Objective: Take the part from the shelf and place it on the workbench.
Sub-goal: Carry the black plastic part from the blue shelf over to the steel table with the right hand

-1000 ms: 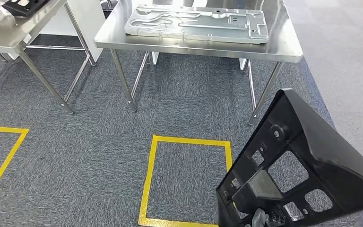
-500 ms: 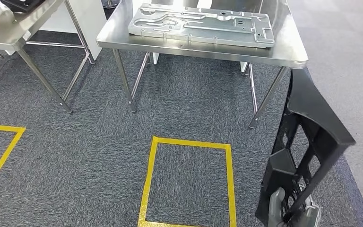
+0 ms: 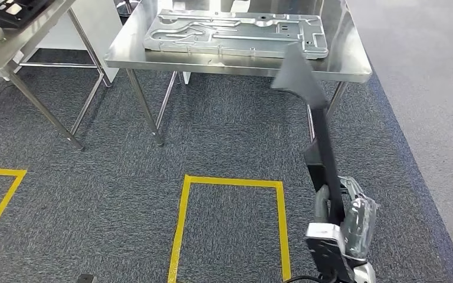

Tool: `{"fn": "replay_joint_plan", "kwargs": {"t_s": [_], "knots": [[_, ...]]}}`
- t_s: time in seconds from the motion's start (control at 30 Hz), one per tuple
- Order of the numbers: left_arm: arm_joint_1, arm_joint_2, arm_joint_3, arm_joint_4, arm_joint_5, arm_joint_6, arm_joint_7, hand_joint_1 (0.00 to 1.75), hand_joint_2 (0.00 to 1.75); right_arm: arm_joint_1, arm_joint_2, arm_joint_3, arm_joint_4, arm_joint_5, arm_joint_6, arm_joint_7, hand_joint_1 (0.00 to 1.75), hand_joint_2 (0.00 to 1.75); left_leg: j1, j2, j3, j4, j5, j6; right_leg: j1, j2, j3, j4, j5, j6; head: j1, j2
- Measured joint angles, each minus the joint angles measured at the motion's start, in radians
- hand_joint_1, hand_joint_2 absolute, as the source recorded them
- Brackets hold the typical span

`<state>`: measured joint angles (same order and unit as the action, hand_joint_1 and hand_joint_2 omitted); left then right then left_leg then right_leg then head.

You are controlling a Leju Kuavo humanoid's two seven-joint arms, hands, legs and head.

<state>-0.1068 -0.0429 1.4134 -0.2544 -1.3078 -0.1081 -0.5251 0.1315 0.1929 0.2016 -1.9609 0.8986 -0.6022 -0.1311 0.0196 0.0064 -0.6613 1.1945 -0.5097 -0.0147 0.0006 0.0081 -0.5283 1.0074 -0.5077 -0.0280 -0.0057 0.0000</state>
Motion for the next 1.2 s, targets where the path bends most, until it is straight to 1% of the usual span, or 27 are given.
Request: {"fn": "replay_joint_plan", "kwargs": {"t_s": [0.03, 0.07, 0.1, 0.13, 0.23, 0.27, 0.3, 0.37, 0.4, 0.43, 0.47, 0.5, 0.53, 0.57, 0.6, 0.67, 0.7, 0.77, 0.8, 0.87, 0.9, 0.93, 0.97, 1.03, 1.07, 1.1, 1.2], "knots": [[-0.001, 0.002, -0.003, 0.000, 0.000, 0.000, 0.002, 0.00, 0.00, -0.025, -0.005, 0.007, 0.014, 0.078, -0.004, 0.019, 1.75, 1.75, -0.003, 0.000, 0.023, -0.063, 0.036, 0.007, 0.003, 0.001, 0.007, 0.001, -0.007, 0.003, 0.001, 0.000], [-0.004, 0.003, -0.007, 0.000, 0.000, 0.000, 0.004, 0.00, 0.00, -0.047, -0.010, 0.013, 0.026, 0.135, -0.007, 0.034, 1.75, 1.75, -0.007, 0.001, 0.043, -0.113, 0.057, 0.014, 0.005, 0.002, 0.010, 0.003, -0.012, 0.006, 0.001, 0.000], [-0.006, 0.004, -0.011, 0.000, -0.001, 0.001, 0.006, 0.00, 0.00, -0.065, -0.014, 0.018, 0.037, 0.168, -0.008, 0.043, 1.75, 1.75, -0.010, 0.001, 0.053, -0.140, 0.063, 0.020, 0.006, 0.002, 0.011, 0.004, -0.016, 0.011, 0.001, 0.000], [-0.008, 0.005, -0.014, 0.000, -0.001, 0.001, 0.007, 0.00, 0.00, -0.079, -0.018, 0.023, 0.045, 0.193, -0.010, 0.051, 1.75, 1.75, -0.013, 0.001, 0.056, -0.148, 0.057, 0.024, 0.007, 0.001, 0.010, 0.004, -0.019, 0.016, 0.002, 0.000], [-0.010, 0.005, -0.022, 0.000, -0.005, 0.002, 0.012, 0.00, 0.00, -0.120, -0.031, 0.036, 0.066, 0.358, -0.008, 0.088, 1.75, 1.75, -0.008, -0.002, 0.067, -0.166, 0.054, 0.035, 0.004, -0.003, 0.010, 0.014, -0.032, 0.034, 0.003, 0.000], [-0.012, 0.005, -0.025, 0.000, -0.008, 0.002, 0.015, 0.00, 0.00, -0.142, -0.038, 0.044, 0.076, 0.446, 0.000, 0.109, 1.75, 1.75, -0.004, -0.002, 0.073, -0.173, 0.054, 0.039, 0.003, -0.004, -0.005, 0.045, -0.047, 0.041, 0.004, 0.000], [-0.015, 0.005, -0.031, 0.000, -0.011, 0.001, 0.018, 0.00, 0.00, -0.165, -0.046, 0.056, 0.087, 0.527, 0.009, 0.132, 1.75, 1.75, -0.003, -0.001, 0.079, -0.177, 0.053, 0.043, -0.001, -0.004, -0.035, 0.099, -0.069, 0.047, 0.005, 0.000], [-0.022, 0.005, -0.040, 0.000, -0.015, 0.001, 0.024, 0.00, 0.00, -0.207, -0.063, 0.081, 0.111, 0.625, 0.029, 0.170, 1.75, 1.75, -0.002, 0.001, 0.085, -0.178, 0.046, 0.048, -0.008, -0.004, -0.120, 0.234, -0.111, 0.059, 0.006, 0.000], [-0.025, 0.005, -0.043, 0.000, -0.016, 0.000, 0.027, 0.00, 0.00, -0.224, -0.076, 0.094, 0.123, 0.646, 0.041, 0.189, 1.75, 1.75, -0.002, 0.000, 0.089, -0.178, 0.042, 0.048, -0.012, -0.005, -0.156, 0.280, -0.114, 0.064, 0.006, 0.000], [-0.026, 0.004, -0.046, 0.000, -0.016, 0.000, 0.029, 0.00, 0.00, -0.244, -0.095, 0.111, 0.134, 0.656, 0.056, 0.217, 1.75, 1.75, -0.001, -0.002, 0.096, -0.178, 0.037, 0.046, -0.016, -0.005, -0.174, 0.289, -0.094, 0.067, 0.006, 0.000], [-0.026, 0.004, -0.049, 0.001, -0.015, 0.000, 0.031, 0.00, 0.00, -0.273, -0.122, 0.135, 0.146, 0.663, 0.075, 0.262, 1.75, 1.75, 0.000, -0.004, 0.104, -0.177, 0.031, 0.044, -0.020, -0.006, -0.174, 0.259, -0.053, 0.070, 0.006, 0.000], [-0.027, 0.004, -0.054, 0.001, -0.015, -0.001, 0.033, 0.00, 0.00, -0.312, -0.157, 0.168, 0.159, 0.666, 0.096, 0.323, 1.75, 1.75, 0.002, -0.005, 0.114, -0.177, 0.024, 0.040, -0.023, -0.007, -0.156, 0.196, -0.001, 0.071, 0.007, 0.000], [-0.029, 0.004, -0.059, 0.001, -0.014, -0.001, 0.034, 0.00, 0.00, -0.355, -0.195, 0.208, 0.172, 0.668, 0.115, 0.393, 1.75, 1.75, 0.002, -0.006, 0.122, -0.176, 0.017, 0.035, -0.023, -0.008, -0.133, 0.130, 0.042, 0.070, 0.008, 0.000], [-0.032, 0.004, -0.064, 0.001, -0.013, -0.001, 0.036, 0.00, 0.00, -0.400, -0.232, 0.254, 0.186, 0.669, 0.131, 0.460, 1.75, 1.75, 0.001, -0.007, 0.128, -0.175, 0.011, 0.029, -0.022, -0.008, -0.111, 0.071, 0.067, 0.066, 0.009, 0.000], [-0.034, 0.004, -0.068, 0.001, -0.012, -0.002, 0.036, 0.00, 0.00, -0.439, -0.265, 0.300, 0.199, 0.669, 0.142, 0.510, 1.75, 1.75, -0.001, -0.007, 0.130, -0.176, 0.007, 0.022, -0.019, -0.009, -0.097, 0.035, 0.077, 0.061, 0.010, 0.000], [-0.037, 0.005, -0.074, 0.001, -0.011, -0.003, 0.038, 0.00, 0.00, -0.492, -0.309, 0.383, 0.221, 0.669, 0.157, 0.561, 1.75, 1.75, -0.001, -0.005, 0.133, -0.182, 0.002, 0.010, -0.014, -0.007, -0.090, 0.015, 0.066, 0.048, 0.011, 0.000], [-0.038, 0.005, -0.078, 0.001, -0.008, -0.004, 0.039, 0.00, 0.00, -0.507, -0.324, 0.417, 0.229, 0.669, 0.162, 0.565, 1.75, 1.75, 0.000, -0.004, 0.136, -0.185, -0.001, 0.004, -0.015, -0.006, -0.086, 0.013, 0.065, 0.042, 0.010, 0.000], [-0.040, 0.006, -0.089, 0.001, 0.003, -0.005, 0.039, 0.00, 0.00, -0.524, -0.345, 0.466, 0.244, 0.670, 0.172, 0.550, 1.75, 1.75, 0.003, -0.002, 0.127, -0.152, -0.021, -0.003, -0.018, -0.007, -0.072, 0.003, 0.059, 0.027, 0.007, 0.000], [-0.040, 0.006, -0.095, 0.001, 0.010, -0.005, 0.040, 0.00, 0.00, -0.530, -0.353, 0.485, 0.252, 0.670, 0.177, 0.540, 1.75, 1.75, 0.004, -0.002, 0.103, -0.103, -0.041, -0.005, -0.019, -0.009, -0.064, 0.000, 0.055, 0.019, 0.005, 0.000], [-0.037, 0.007, -0.105, 0.001, 0.018, -0.006, 0.041, 0.00, 0.00, -0.540, -0.364, 0.511, 0.268, 0.670, 0.184, 0.533, 1.75, 1.75, 0.003, -0.003, 0.020, 0.041, -0.089, -0.008, -0.014, -0.010, -0.051, -0.001, 0.043, 0.010, 0.003, 0.000], [-0.034, 0.007, -0.109, 0.001, 0.020, -0.006, 0.041, 0.00, 0.00, -0.542, -0.370, 0.522, 0.275, 0.670, 0.185, 0.533, 1.75, 1.75, 0.003, -0.003, -0.020, 0.098, -0.098, -0.008, -0.011, -0.010, -0.044, -0.001, 0.036, 0.008, 0.002, 0.000], [-0.032, 0.007, -0.113, 0.001, 0.021, -0.007, 0.042, 0.00, 0.00, -0.544, -0.375, 0.530, 0.281, 0.670, 0.185, 0.533, 1.75, 1.75, 0.003, -0.003, -0.045, 0.122, -0.087, -0.007, -0.009, -0.009, -0.035, 0.000, 0.029, 0.007, 0.002, 0.000], [-0.030, 0.007, -0.116, 0.001, 0.021, -0.007, 0.043, 0.00, 0.00, -0.544, -0.378, 0.537, 0.287, 0.670, 0.185, 0.533, 1.75, 1.75, 0.003, -0.003, -0.049, 0.103, -0.054, -0.005, -0.007, -0.008, -0.025, 0.000, 0.021, 0.007, 0.002, 0.000], [-0.028, 0.008, -0.118, 0.002, 0.022, -0.007, 0.043, 0.00, 0.00, -0.547, -0.382, 0.546, 0.295, 0.670, 0.185, 0.533, 1.75, 1.75, 0.001, -0.003, -0.014, -0.020, 0.040, 0.006, -0.005, -0.005, -0.003, 0.000, 0.004, 0.010, 0.003, 0.000], [-0.028, 0.010, -0.119, 0.002, 0.022, -0.007, 0.043, 0.00, 0.00, -0.550, -0.384, 0.549, 0.298, 0.670, 0.185, 0.534, 1.75, 1.75, -0.002, -0.004, 0.009, -0.081, 0.071, 0.012, -0.003, -0.004, 0.004, 0.001, -0.004, 0.013, 0.004, 0.000], [-0.028, 0.011, -0.119, 0.002, 0.022, -0.007, 0.043, 0.00, 0.00, -0.553, -0.386, 0.551, 0.301, 0.670, 0.185, 0.534, 1.75, 1.75, -0.006, -0.004, 0.024, -0.122, 0.084, 0.017, -0.002, -0.002, 0.007, 0.001, -0.009, 0.018, 0.005, 0.000], [-0.027, 0.012, -0.120, 0.002, 0.023, -0.008, 0.043, 0.00, 0.00, -0.559, -0.392, 0.558, 0.307, 0.670, 0.186, 0.534, 1.75, 1.75, -0.011, -0.005, 0.040, -0.160, 0.074, 0.031, -0.002, -0.001, 0.009, 0.004, -0.009, 0.036, 0.006, 0.000]]}}
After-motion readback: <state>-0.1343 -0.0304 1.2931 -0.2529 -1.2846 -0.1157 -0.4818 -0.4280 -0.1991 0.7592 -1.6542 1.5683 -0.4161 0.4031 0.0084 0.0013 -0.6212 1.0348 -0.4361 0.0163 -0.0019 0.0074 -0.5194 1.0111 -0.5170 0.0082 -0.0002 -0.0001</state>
